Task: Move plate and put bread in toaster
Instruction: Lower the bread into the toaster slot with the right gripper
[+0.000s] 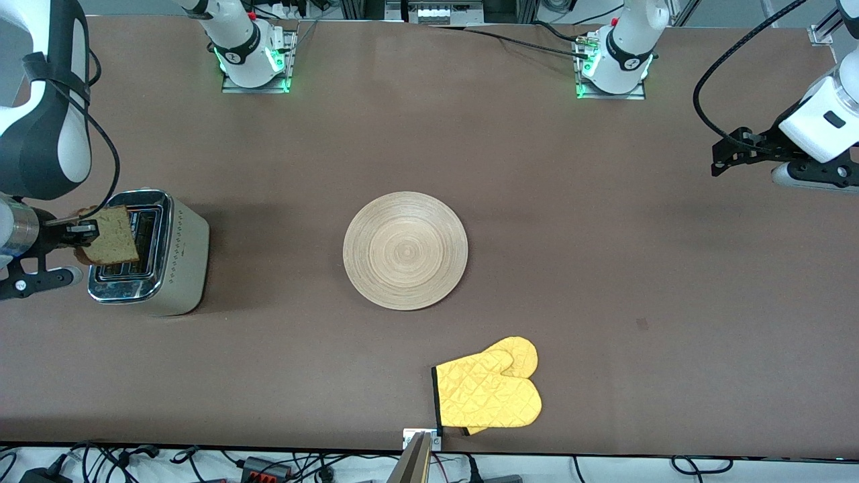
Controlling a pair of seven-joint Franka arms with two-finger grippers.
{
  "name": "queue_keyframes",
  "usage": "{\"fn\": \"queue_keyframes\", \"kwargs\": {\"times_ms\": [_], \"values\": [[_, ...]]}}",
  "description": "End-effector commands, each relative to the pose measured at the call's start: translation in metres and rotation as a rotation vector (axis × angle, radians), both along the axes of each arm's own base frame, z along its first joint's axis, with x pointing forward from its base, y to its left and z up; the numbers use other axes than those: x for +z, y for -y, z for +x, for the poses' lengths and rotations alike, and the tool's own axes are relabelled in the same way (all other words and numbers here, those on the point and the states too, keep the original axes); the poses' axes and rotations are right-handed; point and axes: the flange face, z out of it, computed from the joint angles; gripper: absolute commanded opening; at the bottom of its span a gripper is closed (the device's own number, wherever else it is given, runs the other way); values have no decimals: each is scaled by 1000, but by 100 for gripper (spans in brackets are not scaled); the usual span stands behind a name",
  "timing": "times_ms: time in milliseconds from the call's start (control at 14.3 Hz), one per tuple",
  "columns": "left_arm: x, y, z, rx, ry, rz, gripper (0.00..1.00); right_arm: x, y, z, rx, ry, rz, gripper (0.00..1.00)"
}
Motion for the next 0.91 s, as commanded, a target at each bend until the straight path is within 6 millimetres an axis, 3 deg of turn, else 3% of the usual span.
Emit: {"fn": "queue_keyframes", "kwargs": {"times_ms": [0, 489, 699, 769, 839], "values": [[6, -1, 2, -4, -7, -5, 100, -7, 3, 10, 1, 13, -9, 0], [5, 2, 2, -12, -7, 17, 100, -41, -7, 15, -125, -4, 40, 0], [5, 2, 2, -14, -6, 15, 100, -43, -10, 15, -114, -8, 38, 0], [6, 3, 2, -14, -4, 15, 100, -42, -9, 14, -114, -13, 41, 23], [5, 3, 2, -15, -7, 15, 100, -45, -11, 13, -121, -20, 54, 78]]}}
